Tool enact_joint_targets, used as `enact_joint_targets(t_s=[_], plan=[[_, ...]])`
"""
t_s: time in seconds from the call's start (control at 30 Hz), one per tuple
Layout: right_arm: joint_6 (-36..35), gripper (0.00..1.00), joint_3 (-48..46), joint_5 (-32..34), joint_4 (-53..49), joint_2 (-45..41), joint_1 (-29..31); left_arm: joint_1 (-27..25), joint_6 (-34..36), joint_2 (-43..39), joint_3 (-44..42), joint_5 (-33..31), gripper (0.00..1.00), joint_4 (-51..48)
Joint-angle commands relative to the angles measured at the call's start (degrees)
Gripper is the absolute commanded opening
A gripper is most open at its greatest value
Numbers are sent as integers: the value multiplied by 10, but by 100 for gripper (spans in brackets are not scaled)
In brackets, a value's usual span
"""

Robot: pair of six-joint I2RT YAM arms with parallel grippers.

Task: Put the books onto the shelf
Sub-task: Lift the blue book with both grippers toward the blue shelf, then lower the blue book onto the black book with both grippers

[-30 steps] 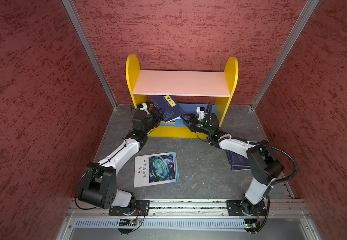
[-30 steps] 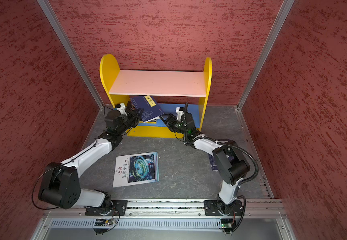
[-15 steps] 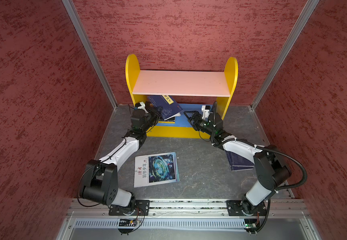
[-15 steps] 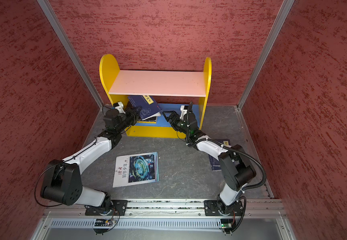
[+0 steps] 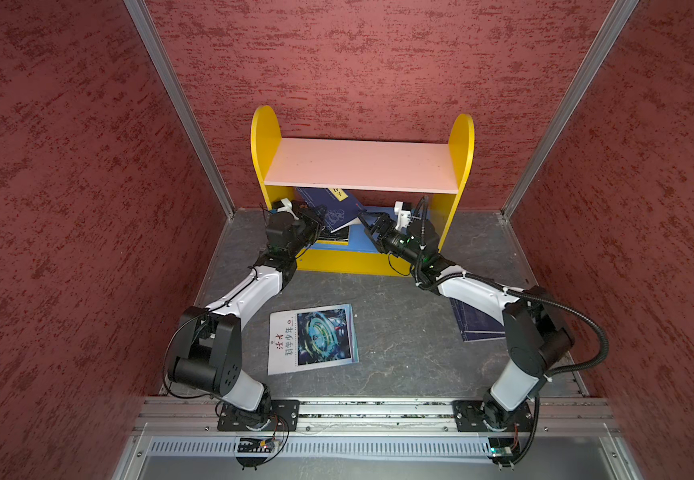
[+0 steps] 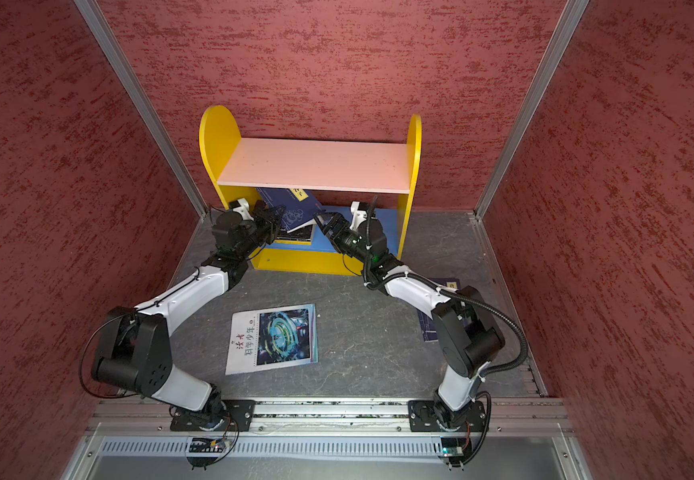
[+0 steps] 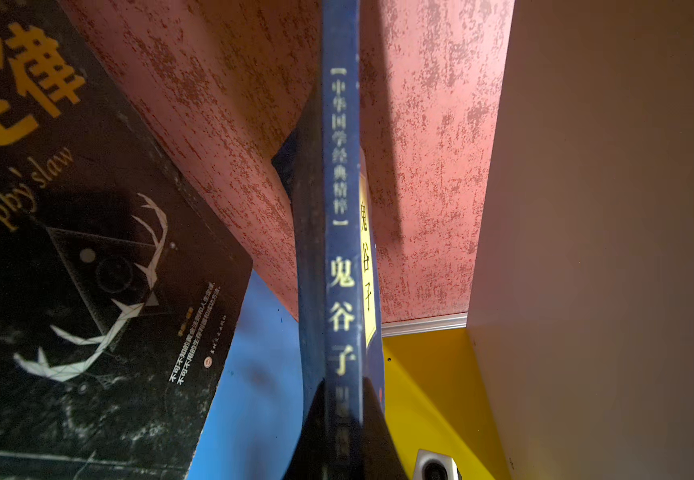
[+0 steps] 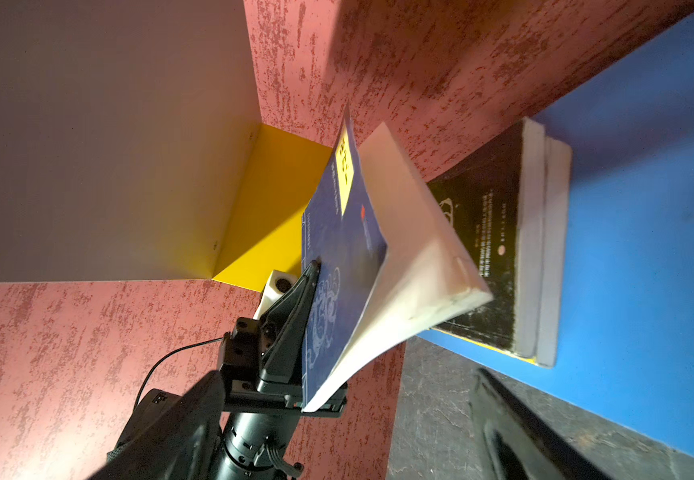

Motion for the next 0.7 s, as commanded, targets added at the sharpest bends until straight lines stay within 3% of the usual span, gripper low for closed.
enact_joint_targets(t_s=[0.0, 0.33, 0.67], plan=[[14, 91, 43, -25, 14, 33, 3, 0, -16, 10, 28, -28, 3, 51], [43, 78, 131, -59, 22, 115, 5, -19, -37, 13, 26, -37, 3, 47], [66, 38, 154, -48, 32, 146, 6, -35, -36, 7, 21, -33, 6, 28]])
